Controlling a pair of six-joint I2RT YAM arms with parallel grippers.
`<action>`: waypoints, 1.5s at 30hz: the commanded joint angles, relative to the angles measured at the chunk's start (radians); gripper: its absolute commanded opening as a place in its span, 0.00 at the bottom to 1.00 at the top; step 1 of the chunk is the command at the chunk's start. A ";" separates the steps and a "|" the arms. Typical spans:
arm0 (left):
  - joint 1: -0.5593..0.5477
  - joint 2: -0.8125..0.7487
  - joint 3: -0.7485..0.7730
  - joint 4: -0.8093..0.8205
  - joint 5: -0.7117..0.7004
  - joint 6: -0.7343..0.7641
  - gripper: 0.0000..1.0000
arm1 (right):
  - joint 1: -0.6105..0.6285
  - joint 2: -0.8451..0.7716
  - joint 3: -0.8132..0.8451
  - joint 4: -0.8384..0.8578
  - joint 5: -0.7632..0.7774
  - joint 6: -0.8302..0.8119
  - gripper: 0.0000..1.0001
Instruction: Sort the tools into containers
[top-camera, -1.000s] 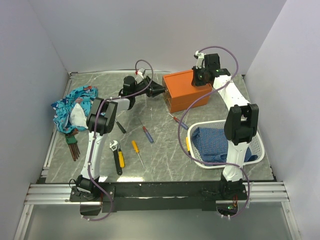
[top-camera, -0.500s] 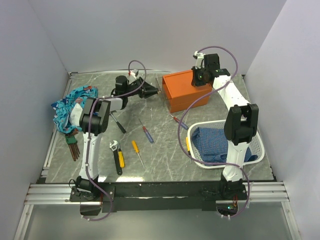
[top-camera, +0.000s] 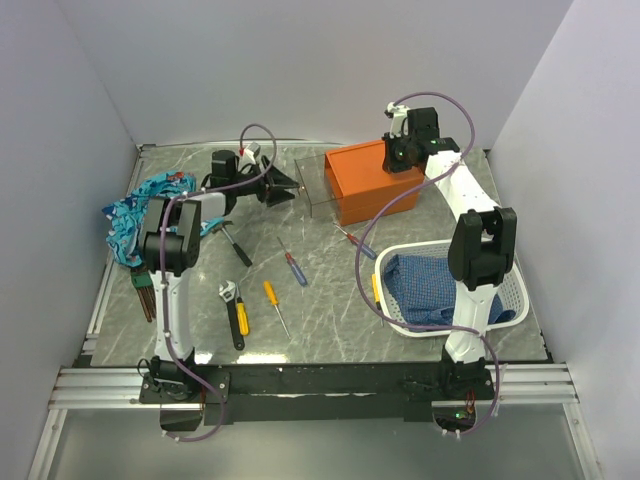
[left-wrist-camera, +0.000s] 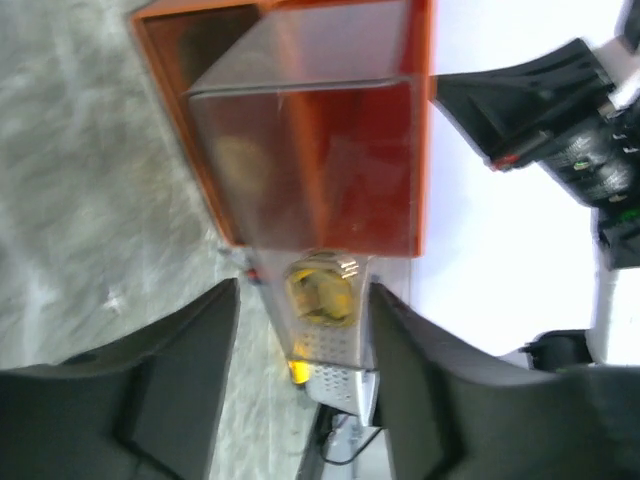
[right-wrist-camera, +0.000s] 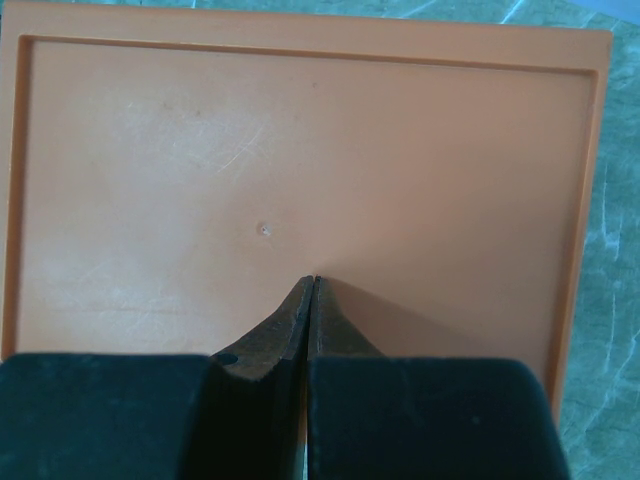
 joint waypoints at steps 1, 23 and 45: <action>0.016 -0.111 -0.006 -0.268 -0.036 0.195 0.68 | 0.004 0.061 -0.015 -0.075 0.048 -0.021 0.01; 0.087 -0.580 -0.168 -0.851 -0.702 0.453 0.78 | 0.218 -0.295 -0.191 0.098 0.102 -0.075 0.61; 0.360 -1.068 -0.313 -0.865 -0.716 0.562 0.90 | 0.774 -0.354 -0.518 0.011 0.216 0.374 0.68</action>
